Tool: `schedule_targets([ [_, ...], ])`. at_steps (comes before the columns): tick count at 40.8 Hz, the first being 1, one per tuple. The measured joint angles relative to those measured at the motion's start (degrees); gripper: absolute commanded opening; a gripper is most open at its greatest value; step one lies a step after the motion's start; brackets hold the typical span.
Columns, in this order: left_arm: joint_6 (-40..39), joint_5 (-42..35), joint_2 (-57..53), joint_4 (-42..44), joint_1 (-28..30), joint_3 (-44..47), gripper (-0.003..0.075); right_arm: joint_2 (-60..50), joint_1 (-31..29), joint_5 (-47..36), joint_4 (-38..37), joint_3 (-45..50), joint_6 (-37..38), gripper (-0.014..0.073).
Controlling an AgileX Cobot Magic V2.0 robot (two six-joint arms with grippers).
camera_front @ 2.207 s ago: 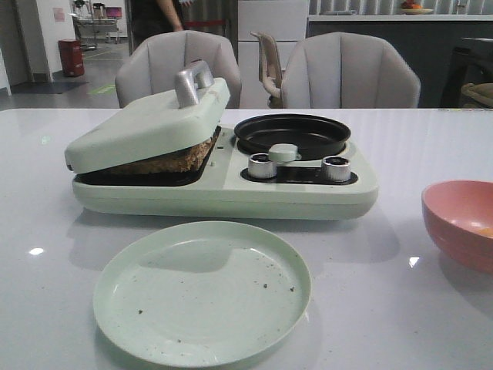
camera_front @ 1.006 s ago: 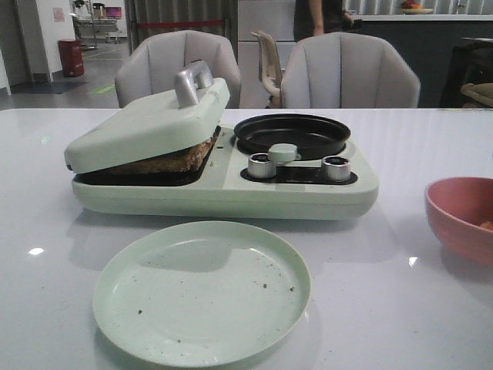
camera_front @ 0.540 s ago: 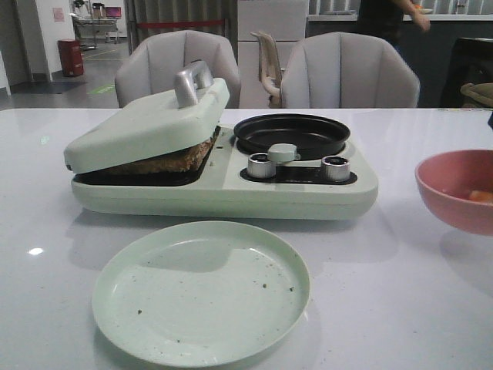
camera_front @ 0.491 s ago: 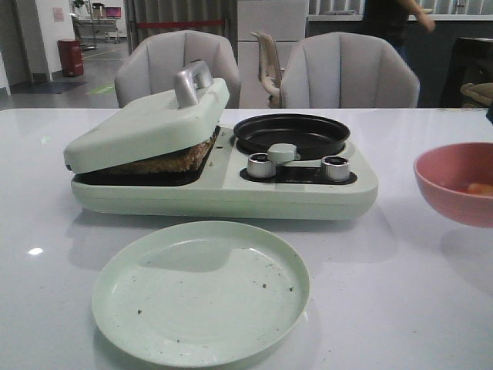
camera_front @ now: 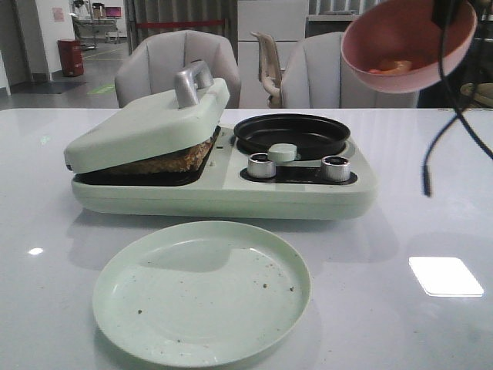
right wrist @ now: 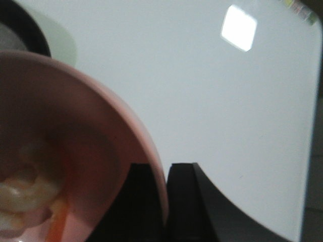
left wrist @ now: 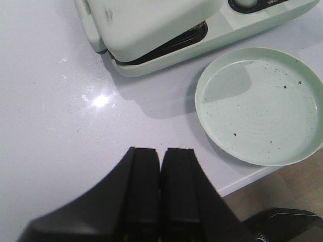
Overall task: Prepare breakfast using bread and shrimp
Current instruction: 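Grasp the pink bowl rim with the right gripper and lift it, then tilt the pink bowl over the black pan to pour the shrimp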
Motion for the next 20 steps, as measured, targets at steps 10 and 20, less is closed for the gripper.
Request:
schedule_targets([
  [10, 0.0, 0.0, 0.0, 0.0, 0.0, 0.0, 0.0110, 7.6, 11.0, 1.1, -26.6, -6.6, 13.6, 0.0045],
  [20, 0.0, 0.0, 0.0, 0.0, 0.0, 0.0, 0.0110, 13.5, 15.6, 1.7, -48.5, -7.2, 26.0, 0.0045],
])
